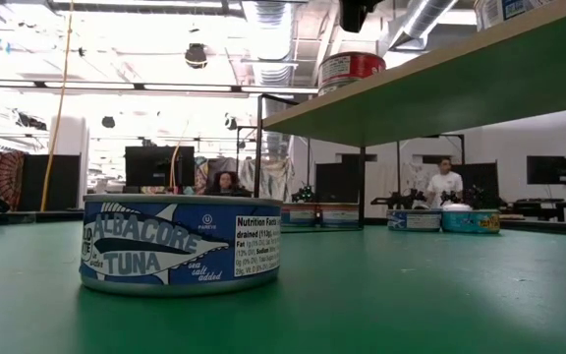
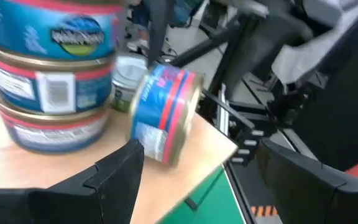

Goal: Stack canned seafood by type on shelf
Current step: Stack the blue and pink tuna can on top of the other blue and pink tuna cans on the shelf

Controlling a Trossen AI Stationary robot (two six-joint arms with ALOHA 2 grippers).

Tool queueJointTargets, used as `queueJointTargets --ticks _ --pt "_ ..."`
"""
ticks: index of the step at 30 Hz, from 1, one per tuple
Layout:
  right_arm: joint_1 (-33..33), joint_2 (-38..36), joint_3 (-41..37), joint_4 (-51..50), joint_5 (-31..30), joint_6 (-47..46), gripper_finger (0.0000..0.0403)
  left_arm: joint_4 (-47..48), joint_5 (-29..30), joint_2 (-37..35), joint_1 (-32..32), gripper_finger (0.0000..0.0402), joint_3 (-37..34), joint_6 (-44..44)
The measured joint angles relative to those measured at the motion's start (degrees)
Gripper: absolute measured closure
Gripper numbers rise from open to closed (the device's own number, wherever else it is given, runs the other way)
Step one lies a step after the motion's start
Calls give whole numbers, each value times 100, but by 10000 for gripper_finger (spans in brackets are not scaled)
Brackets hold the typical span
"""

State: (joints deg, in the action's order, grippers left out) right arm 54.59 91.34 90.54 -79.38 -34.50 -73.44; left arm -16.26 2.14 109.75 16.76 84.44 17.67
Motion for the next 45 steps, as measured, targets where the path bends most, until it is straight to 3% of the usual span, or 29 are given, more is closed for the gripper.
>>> queueJointTargets --ticks 4,13,21,27,38,45 --pt "-60 105 0 43 5 -1 63 14 -13 0 -12 104 2 192" --pt "-155 211 0 210 57 -3 119 505 -623 0 -12 104 2 192" --pt "-283 211 0 189 135 -3 181 649 -686 0 -12 104 2 285" --pt "-300 211 46 159 294 -13 181 644 -1117 -154 -109 104 0 705" --pt "-440 182 1844 -733 549 980 180 622 -1196 -811 -433 104 0 793" --pt "-856 -511 2802 -1020 751 1380 177 544 -1214 -868 -486 104 0 825"
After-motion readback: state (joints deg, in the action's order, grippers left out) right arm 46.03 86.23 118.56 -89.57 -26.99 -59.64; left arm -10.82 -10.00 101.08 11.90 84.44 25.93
